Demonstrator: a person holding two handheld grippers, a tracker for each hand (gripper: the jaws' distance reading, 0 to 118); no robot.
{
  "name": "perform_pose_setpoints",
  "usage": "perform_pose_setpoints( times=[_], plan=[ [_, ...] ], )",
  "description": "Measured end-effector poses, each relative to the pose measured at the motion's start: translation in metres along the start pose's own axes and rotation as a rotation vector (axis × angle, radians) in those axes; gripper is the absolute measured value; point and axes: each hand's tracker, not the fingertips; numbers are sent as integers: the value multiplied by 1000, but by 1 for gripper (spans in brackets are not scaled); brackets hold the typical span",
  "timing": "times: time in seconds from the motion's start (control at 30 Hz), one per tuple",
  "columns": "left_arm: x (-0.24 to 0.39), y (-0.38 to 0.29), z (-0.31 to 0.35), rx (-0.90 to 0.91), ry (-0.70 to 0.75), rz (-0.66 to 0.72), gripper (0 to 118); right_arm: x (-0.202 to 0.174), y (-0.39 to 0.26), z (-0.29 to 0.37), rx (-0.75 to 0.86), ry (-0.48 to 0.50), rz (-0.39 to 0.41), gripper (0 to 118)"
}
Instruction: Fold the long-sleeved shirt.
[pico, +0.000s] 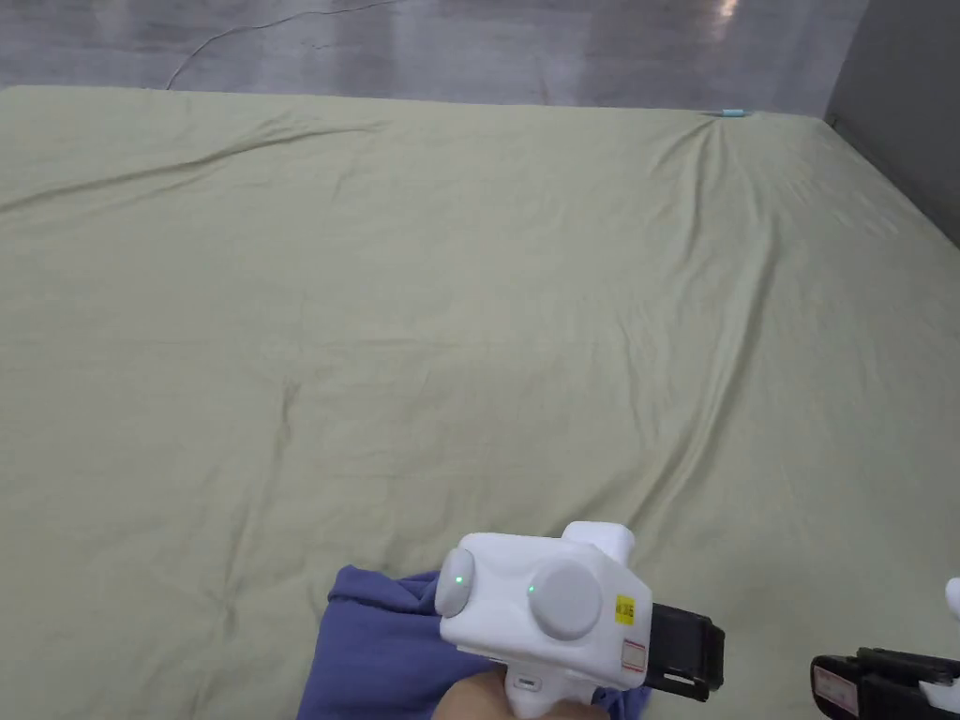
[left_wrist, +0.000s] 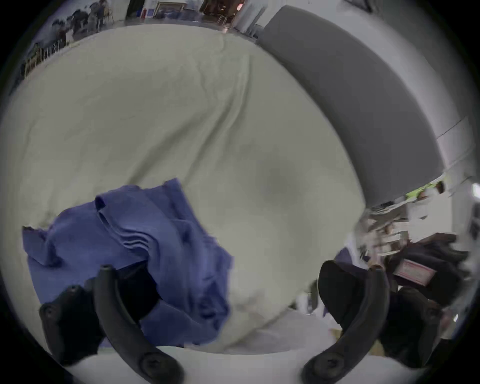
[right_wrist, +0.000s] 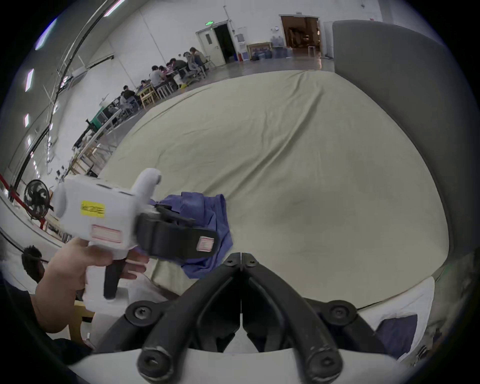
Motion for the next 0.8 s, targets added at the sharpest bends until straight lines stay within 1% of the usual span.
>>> perform_pose_setpoints(
  times=[0.1, 0.13, 0.17, 0.2, 0.23, 0.27, 0.3, 0.33, 0.37, 0.47, 0.5, 0.63, 0.77, 0.8],
  plan=[
    [-4, 1, 36, 68, -86, 6, 116, 4, 1, 5, 25, 7, -29, 0],
    [-12, 1, 50, 87, -105, 30, 113, 4, 1, 6, 31, 8, -37, 0],
    [-23, -5, 65, 124, -111, 61, 103, 4, 2, 6, 36, 10, -43, 0],
    [-35, -7, 82, 169, -97, 82, 78, 4, 2, 6, 40, 12, -47, 0],
    [-47, -8, 97, 215, -74, 103, 23, 4, 2, 5, 42, 13, -51, 0],
    [-61, -9, 112, 255, -16, 139, 0, 5, 3, 3, 44, 18, -53, 0],
    [-78, -16, 121, 296, 70, 174, 0, 5, 3, 0, 45, 27, -55, 0],
    [-87, -17, 127, 330, 125, 181, 0, 4, 2, -2, 44, 34, -57, 0],
    [-97, -18, 129, 323, 176, 170, 0, 3, 2, -4, 41, 42, -59, 0],
    [-110, -24, 112, 222, 254, 121, 0, -2, 2, -11, 31, 54, -62, 0],
    [-106, -27, 102, 204, 256, 98, 0, -3, 1, -11, 28, 56, -60, 0],
    [-70, -38, 49, 111, 178, 5, 0, -4, 0, -12, 22, 51, -55, 0],
    [-18, -49, -5, 54, 199, -141, 0, -2, -3, -7, 16, 26, -58, 0],
    [-9, -51, -14, 53, 170, -164, 0, -1, -4, -5, 16, 22, -58, 0]
  ],
)
